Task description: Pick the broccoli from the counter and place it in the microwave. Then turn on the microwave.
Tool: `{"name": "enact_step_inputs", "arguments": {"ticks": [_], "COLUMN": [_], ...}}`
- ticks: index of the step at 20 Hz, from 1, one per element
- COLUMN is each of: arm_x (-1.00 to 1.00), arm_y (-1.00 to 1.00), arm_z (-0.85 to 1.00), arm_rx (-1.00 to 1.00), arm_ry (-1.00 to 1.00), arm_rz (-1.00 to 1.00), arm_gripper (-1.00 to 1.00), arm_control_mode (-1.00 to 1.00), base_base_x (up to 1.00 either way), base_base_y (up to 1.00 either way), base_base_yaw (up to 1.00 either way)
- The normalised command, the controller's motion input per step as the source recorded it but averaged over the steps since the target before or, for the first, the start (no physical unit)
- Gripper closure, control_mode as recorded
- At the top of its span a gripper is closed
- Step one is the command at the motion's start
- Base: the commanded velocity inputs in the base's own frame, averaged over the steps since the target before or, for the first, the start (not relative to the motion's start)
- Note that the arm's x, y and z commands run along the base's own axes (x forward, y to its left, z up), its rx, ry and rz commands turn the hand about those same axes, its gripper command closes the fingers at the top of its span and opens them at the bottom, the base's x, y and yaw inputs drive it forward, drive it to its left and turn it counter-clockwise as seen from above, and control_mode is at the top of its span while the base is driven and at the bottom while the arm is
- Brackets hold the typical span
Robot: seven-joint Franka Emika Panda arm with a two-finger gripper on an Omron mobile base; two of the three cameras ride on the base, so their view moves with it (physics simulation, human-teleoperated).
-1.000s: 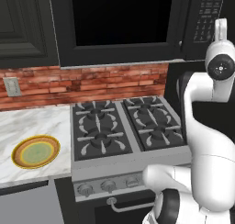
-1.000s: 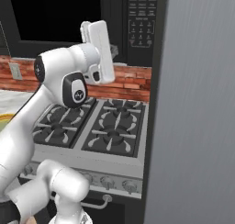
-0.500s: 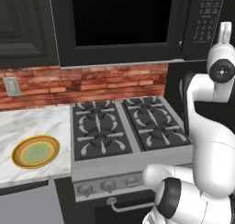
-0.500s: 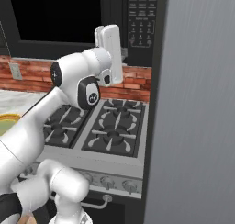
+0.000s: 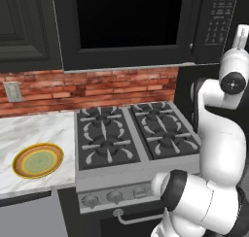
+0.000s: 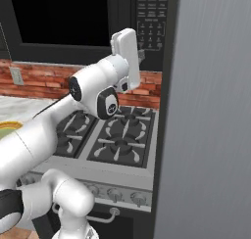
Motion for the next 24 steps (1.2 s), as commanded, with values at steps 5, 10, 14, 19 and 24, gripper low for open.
{"name": "enact_step_inputs", "arguments": {"ticks": [5,10,14,19,24], "arm_x": [0.14,0.11,0.07,0.06,0.11], "arm_y": [0.00,0.00,-0.06,-0.13,-0.14], "arm_z": [0.00,0.00,0.00,0.02,0.01], "arm_rx": [0.00,0.00,0.00,0.00,0.00], "arm_ry": [-0.05,-0.03,-0.01,0.00,0.00], "arm_rz": [0.00,0.00,0.00,0.00,0.00], "arm_gripper": [1.00,1.00,1.00,1.00,1.00], "arm_control_mode": [-1.00,-1.00,-1.00,-1.00,-1.00], "base_base_x": [0.00,0.00,0.00,0.00,0.00], "base_base_y": [0.00,0.00,0.00,0.00,0.00], "base_base_yaw": [0.00,0.00,0.00,0.00,0.00]}}
